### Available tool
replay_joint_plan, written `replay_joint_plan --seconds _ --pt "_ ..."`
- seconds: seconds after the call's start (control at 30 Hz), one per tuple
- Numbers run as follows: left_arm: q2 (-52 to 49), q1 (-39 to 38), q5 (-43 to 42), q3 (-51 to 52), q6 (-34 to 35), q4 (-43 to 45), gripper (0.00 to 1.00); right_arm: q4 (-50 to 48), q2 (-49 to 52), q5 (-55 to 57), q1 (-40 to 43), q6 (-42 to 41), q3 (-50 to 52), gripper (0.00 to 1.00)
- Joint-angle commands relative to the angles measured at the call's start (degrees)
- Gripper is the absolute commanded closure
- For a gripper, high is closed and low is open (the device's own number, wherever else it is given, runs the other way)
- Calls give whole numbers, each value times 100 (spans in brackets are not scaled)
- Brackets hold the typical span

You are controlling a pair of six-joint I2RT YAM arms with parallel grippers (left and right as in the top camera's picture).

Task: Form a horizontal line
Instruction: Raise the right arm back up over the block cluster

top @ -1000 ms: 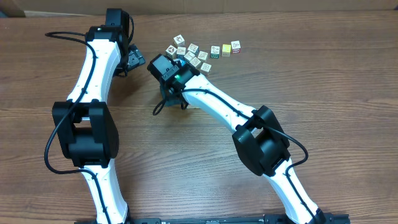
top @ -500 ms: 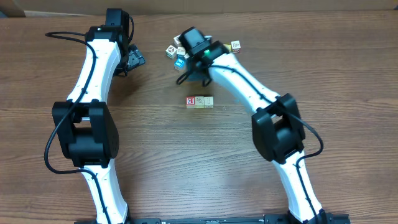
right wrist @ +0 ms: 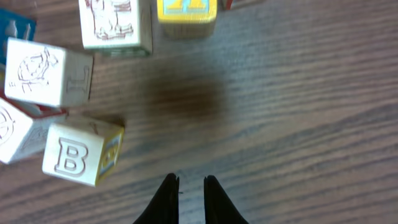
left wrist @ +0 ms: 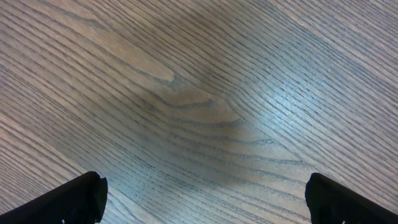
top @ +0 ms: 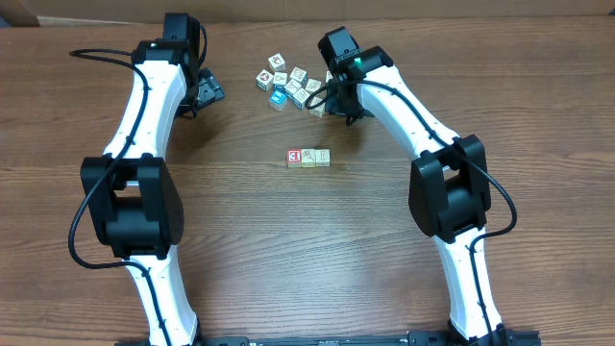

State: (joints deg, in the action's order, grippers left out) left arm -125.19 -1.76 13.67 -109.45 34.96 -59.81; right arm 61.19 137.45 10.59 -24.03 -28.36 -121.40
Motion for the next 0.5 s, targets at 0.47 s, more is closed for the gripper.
replay_joint_plan --seconds 0.47 --pt "-103 -13 -22 -129 -26 9 0 -1213 4 -293 129 332 -118 77"
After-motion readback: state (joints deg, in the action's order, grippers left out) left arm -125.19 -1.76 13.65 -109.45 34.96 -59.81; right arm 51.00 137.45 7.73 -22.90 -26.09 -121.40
